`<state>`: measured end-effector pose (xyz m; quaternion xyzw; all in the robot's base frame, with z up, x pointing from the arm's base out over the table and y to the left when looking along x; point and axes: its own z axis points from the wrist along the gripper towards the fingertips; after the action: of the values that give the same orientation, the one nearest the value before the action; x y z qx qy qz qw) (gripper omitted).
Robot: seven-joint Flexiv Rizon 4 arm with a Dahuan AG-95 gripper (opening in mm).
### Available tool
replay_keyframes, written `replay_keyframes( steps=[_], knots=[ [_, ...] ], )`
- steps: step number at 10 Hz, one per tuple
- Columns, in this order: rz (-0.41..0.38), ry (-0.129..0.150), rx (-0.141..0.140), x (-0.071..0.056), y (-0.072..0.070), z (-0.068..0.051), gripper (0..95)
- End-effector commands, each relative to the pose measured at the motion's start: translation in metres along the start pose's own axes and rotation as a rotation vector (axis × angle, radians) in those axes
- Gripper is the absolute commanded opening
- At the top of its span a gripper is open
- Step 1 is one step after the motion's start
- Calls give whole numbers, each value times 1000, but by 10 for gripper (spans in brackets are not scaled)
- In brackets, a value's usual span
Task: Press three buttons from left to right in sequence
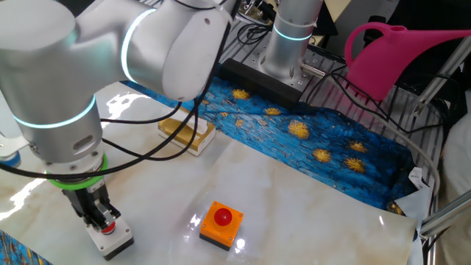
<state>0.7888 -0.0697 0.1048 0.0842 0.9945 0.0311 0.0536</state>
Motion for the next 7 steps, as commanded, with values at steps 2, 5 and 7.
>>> replay_keyframes(
  steps=[2,5,7],
  knots=[
    [21,-6,16,2,2,-25,0],
    [42,-4,16,6,3,-48,0],
    [64,-1,16,12,10,-56,0]
  ],
)
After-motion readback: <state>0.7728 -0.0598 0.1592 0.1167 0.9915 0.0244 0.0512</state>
